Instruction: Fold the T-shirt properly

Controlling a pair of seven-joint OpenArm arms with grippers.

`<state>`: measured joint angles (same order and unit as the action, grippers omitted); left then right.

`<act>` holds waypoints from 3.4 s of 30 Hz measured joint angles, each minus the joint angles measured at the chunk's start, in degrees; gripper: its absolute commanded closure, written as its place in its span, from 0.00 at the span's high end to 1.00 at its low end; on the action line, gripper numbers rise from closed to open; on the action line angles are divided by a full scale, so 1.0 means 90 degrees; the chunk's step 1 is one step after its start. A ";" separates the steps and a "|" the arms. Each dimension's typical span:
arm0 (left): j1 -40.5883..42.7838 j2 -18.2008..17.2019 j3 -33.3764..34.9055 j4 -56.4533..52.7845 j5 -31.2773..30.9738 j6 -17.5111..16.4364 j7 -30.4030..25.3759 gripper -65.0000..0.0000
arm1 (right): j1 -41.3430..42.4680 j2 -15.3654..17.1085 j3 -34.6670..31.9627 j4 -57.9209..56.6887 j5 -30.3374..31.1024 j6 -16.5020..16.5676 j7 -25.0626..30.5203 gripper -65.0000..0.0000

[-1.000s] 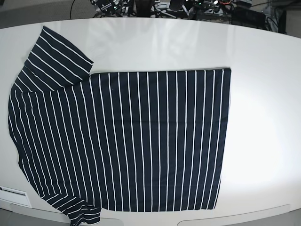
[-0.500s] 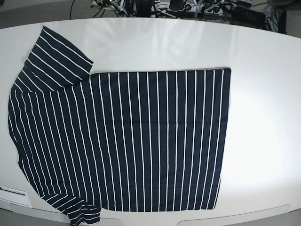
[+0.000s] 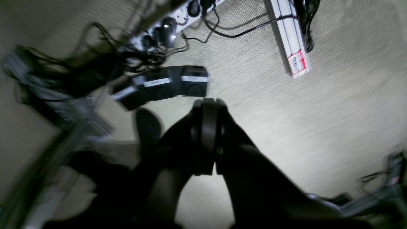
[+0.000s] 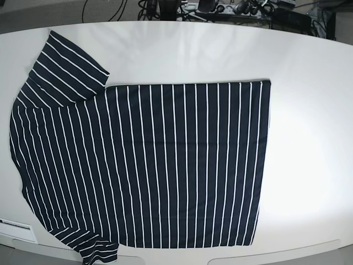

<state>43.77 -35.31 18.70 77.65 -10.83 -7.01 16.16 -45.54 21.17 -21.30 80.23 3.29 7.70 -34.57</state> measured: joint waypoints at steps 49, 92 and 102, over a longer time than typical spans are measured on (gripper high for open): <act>-0.0891 -0.3798 -0.1319 0.4104 0.2339 -0.2237 -0.1348 0.57 | -0.1481 0.0537 0.4663 0.5996 0.1020 0.1137 0.0483 0.00; -0.6642 -0.2839 0.4588 0.2152 0.3041 -0.0908 -0.1838 0.00 | -0.1409 0.0520 0.4665 0.5996 0.1588 0.1341 0.0605 0.10; -0.6642 -0.2839 0.4588 0.2152 0.3041 -0.0908 -0.1838 0.00 | -0.0908 0.0520 0.4614 0.5277 0.1574 0.2217 0.1154 0.49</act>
<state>-16.01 -60.86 59.99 97.01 16.53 -15.18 -0.38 -53.71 25.85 20.23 127.72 17.45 27.66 -24.18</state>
